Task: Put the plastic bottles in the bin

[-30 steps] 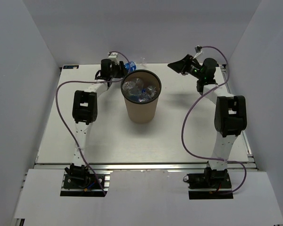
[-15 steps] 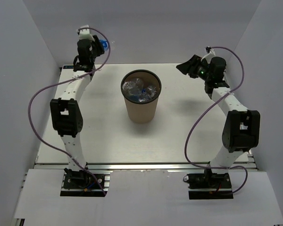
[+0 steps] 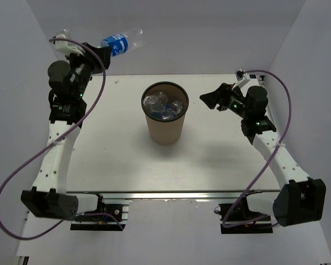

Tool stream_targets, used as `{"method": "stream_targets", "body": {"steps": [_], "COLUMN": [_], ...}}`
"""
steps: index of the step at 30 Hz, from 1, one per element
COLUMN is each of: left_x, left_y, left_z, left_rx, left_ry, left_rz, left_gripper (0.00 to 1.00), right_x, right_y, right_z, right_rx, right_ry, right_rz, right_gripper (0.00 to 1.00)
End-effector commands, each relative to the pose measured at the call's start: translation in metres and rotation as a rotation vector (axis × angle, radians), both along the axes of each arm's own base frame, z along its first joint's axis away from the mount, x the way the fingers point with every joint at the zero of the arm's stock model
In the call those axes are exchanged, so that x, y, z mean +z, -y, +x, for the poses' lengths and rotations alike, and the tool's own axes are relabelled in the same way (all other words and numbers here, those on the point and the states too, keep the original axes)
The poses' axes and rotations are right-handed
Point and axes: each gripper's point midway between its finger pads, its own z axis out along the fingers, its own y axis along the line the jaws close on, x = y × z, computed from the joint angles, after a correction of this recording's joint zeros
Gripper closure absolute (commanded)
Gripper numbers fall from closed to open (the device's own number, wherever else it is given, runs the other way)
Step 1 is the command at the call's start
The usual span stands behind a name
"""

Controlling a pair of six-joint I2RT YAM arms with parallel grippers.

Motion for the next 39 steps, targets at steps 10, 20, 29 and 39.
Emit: {"method": "stream_targets", "body": {"steps": [10,20,29,39], "left_x": [-0.067,-0.063,-0.06,-0.101], "left_y": [0.087,0.117,0.132,0.158], "left_z": [-0.107,-0.144,-0.17,-0.139], "left_rx": [-0.612,-0.867,-0.876,-0.791], "left_ry": [-0.136,-0.027,-0.009,-0.187], "left_rz": [-0.115,-0.235,-0.236,-0.344], "left_gripper": [1.0,1.0,1.0,1.0], "right_x": [0.028,0.067,0.099,0.137], "right_y": [-0.005,-0.073,-0.081,-0.087], "right_z": [-0.043,-0.106,-0.12,-0.159], "right_rx": [0.09,0.433,0.476,0.564], "right_ry": [0.071,0.199,0.236,0.455], "right_rz": [-0.018,0.192,0.448,0.573], "right_gripper": [0.28,0.1,0.11,0.11]}}
